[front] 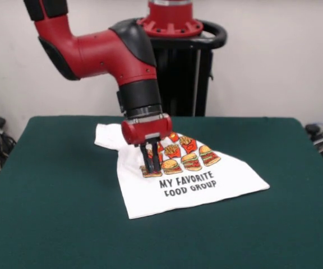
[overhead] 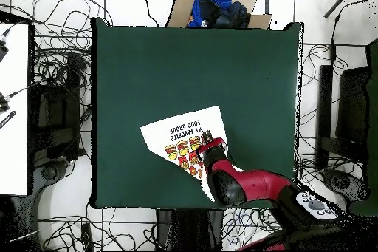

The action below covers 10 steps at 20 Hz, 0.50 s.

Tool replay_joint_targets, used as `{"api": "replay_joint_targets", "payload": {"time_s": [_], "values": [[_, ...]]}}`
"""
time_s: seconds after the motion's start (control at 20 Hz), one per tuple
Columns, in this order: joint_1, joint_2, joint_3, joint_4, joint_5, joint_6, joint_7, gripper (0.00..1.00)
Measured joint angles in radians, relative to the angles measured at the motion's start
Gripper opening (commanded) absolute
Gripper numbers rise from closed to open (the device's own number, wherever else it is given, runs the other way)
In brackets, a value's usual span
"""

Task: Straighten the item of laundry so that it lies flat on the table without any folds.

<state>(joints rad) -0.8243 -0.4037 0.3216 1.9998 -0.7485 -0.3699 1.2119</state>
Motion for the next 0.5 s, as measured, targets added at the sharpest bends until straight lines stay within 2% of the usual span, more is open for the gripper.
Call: {"api": "replay_joint_targets", "payload": {"time_s": [0.5], "values": [[0.0,-0.02,0.0,0.016,0.004,0.131,0.0,0.0]]}}
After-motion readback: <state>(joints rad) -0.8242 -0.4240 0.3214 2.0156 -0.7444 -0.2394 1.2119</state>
